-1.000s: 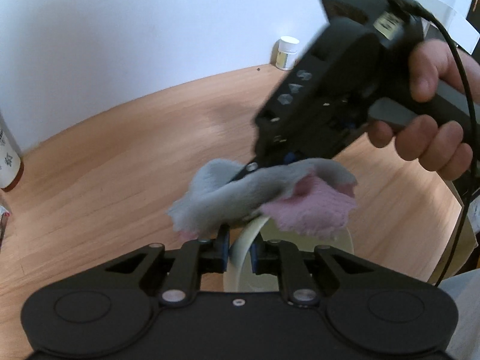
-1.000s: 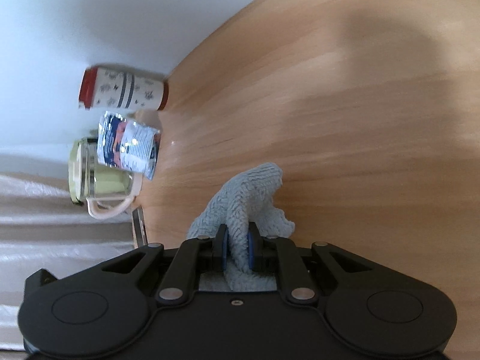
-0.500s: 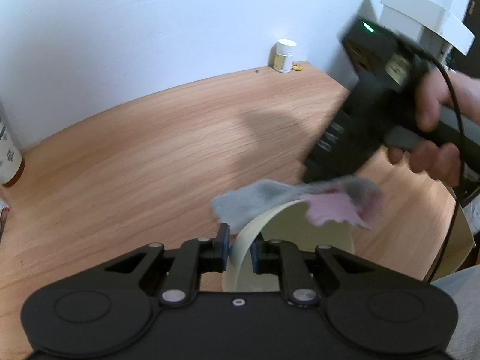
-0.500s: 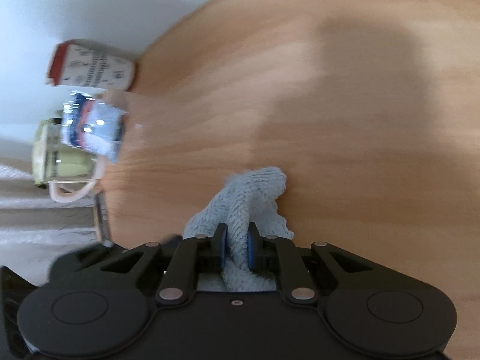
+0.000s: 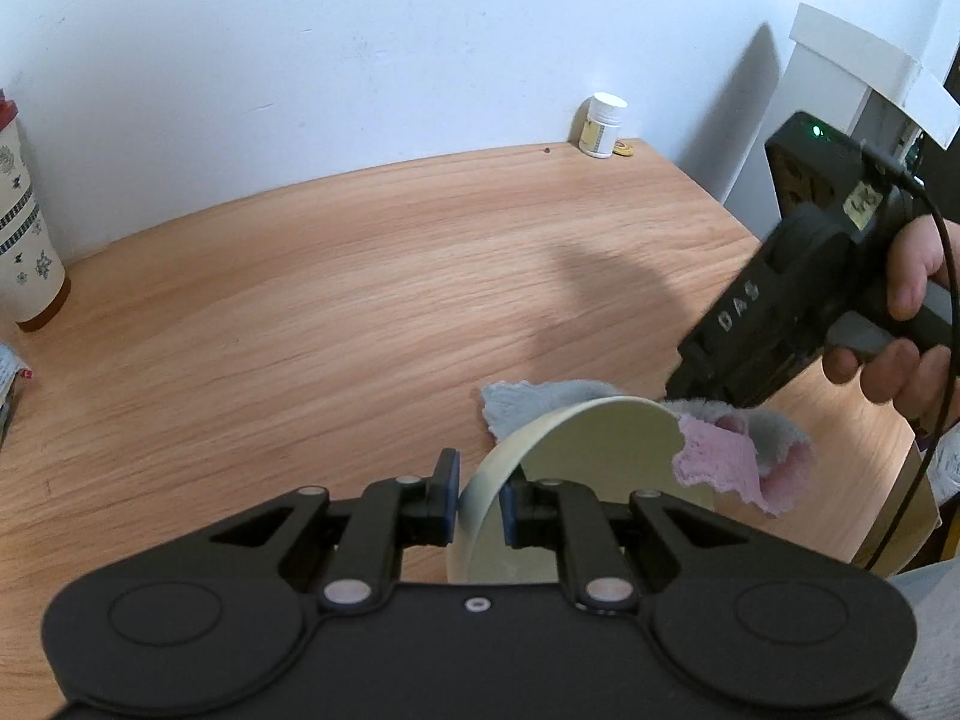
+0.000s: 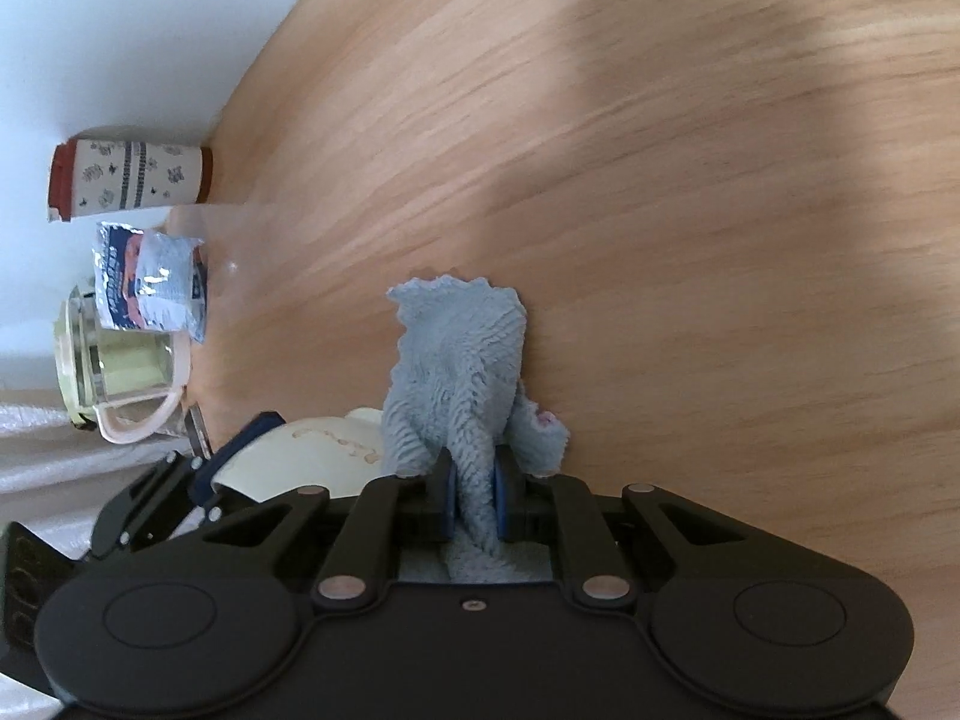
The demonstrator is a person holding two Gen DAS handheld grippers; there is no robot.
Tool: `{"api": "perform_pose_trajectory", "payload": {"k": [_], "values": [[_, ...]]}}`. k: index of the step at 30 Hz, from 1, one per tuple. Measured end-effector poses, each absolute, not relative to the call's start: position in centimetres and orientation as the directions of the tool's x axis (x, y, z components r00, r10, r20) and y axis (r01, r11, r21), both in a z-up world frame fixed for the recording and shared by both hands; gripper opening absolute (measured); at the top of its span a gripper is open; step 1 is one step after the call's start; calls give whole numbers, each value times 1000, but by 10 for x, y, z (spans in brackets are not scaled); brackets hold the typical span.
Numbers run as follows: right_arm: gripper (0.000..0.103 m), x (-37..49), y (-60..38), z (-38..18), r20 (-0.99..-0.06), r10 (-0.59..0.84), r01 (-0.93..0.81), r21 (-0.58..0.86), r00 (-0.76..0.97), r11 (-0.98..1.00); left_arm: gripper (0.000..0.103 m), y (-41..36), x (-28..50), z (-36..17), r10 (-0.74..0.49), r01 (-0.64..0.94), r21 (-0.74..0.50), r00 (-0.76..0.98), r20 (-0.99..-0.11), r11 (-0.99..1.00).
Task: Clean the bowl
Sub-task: 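Wipe the bowl's outer wall with the cloth in the right gripper, left holding rim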
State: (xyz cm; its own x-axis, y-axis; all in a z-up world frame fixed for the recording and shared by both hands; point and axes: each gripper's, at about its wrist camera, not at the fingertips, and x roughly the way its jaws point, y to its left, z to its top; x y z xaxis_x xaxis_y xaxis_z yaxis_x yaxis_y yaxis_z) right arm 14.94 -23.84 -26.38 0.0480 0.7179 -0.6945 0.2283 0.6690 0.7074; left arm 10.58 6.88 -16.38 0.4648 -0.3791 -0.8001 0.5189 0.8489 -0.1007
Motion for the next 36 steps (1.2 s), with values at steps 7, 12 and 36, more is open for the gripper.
{"api": "perform_pose_trajectory", "payload": {"k": [7,12,36], "values": [[14,171,-221,-249,-656,748,206,750,101,629,13,70,107,-165,-385,542,-92,457,-802,835],[14,198,-190,-231,-667,740,117,744,87,658,13,69,106,-166,-395,566,-82,457,-797,820],[14,151,-206,-260,-772,628,197,633,94,749,13,103,127,-182,-415,523,-168,400,-817,835]]}}
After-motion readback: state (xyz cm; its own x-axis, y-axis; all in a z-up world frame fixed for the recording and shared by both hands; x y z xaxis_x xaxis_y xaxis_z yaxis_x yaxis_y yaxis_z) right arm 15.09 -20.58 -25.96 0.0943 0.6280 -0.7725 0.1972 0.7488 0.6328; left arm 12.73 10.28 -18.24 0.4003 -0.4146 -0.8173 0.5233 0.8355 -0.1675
